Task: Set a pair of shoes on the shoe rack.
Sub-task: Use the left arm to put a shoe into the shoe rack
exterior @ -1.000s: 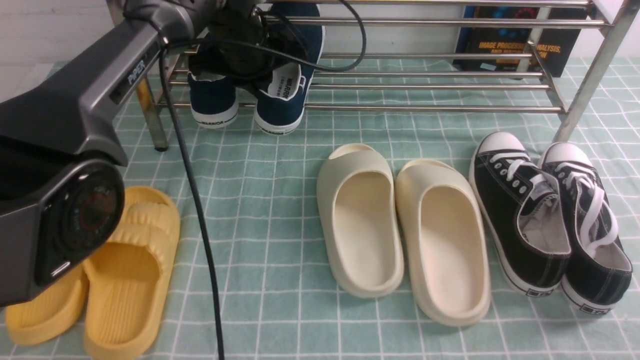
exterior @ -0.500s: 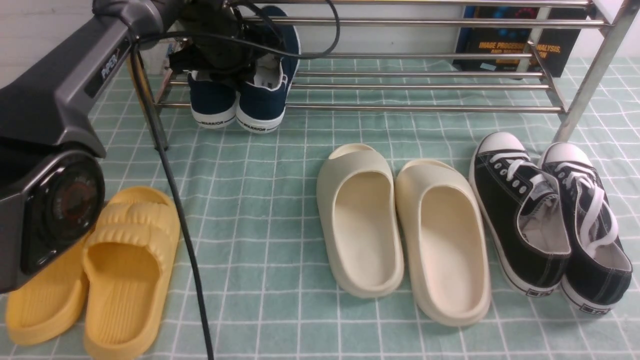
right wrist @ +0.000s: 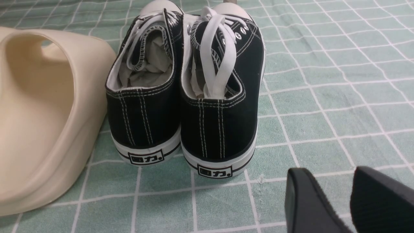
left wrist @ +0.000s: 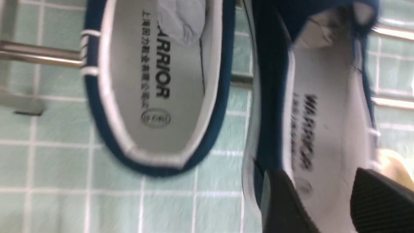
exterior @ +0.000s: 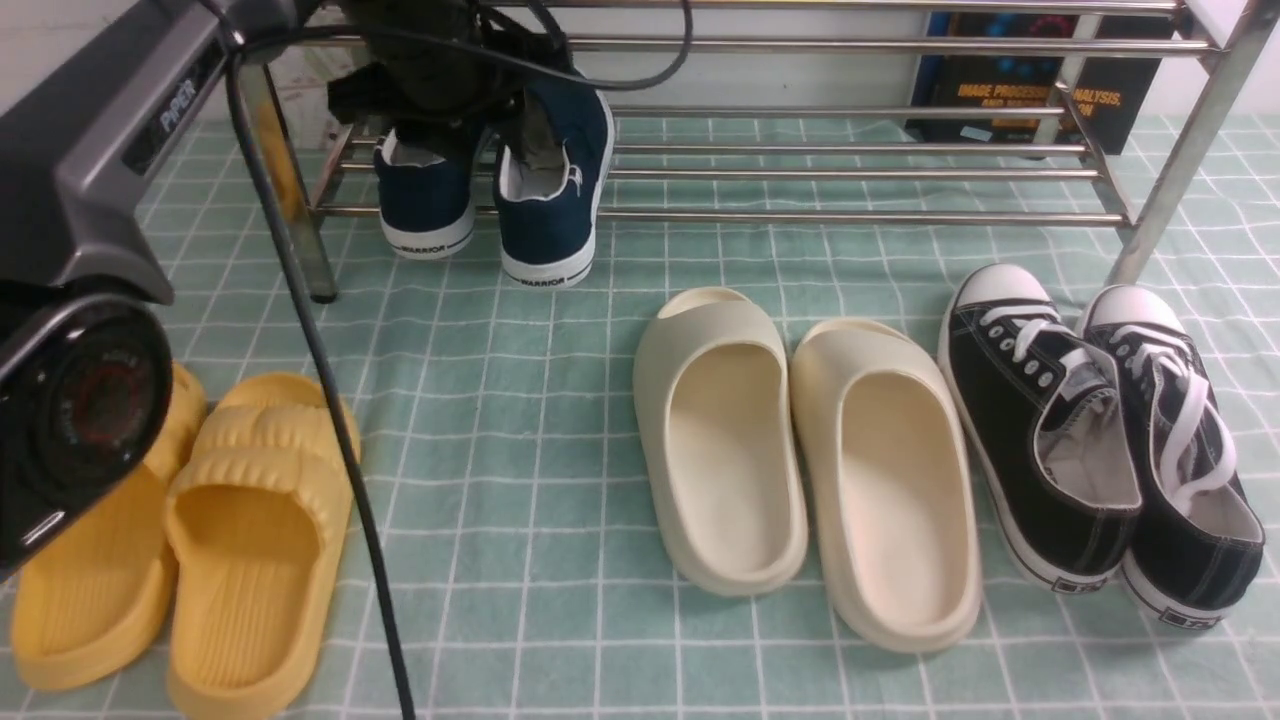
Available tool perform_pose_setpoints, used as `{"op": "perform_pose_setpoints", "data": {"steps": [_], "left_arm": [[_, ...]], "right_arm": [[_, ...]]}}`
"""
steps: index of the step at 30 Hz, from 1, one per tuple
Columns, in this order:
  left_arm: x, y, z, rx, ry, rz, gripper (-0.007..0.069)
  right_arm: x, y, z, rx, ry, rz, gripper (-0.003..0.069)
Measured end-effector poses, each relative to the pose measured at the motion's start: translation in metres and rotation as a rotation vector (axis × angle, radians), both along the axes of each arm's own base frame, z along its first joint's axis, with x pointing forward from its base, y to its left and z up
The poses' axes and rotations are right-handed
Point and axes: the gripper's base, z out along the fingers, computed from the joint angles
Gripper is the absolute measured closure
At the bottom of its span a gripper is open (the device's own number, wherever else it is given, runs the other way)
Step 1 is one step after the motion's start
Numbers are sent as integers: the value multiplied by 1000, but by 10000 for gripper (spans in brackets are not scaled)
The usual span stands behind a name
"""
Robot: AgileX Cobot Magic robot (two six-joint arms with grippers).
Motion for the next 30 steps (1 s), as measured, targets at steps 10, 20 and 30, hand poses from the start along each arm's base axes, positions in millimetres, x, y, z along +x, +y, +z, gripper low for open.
{"op": "perform_pose_setpoints", "data": {"steps": [10, 20, 30], "left_arm": [[-35, -3, 45, 35, -55, -94, 496], [-53, -31, -35, 109, 195, -188, 615], [-19, -33, -75, 58, 69, -145, 620]], "right_arm": [[0, 0, 0, 0, 0, 0, 412], [0, 0, 0, 0, 0, 0, 412], [0, 0, 0, 0, 0, 0, 412]]}}
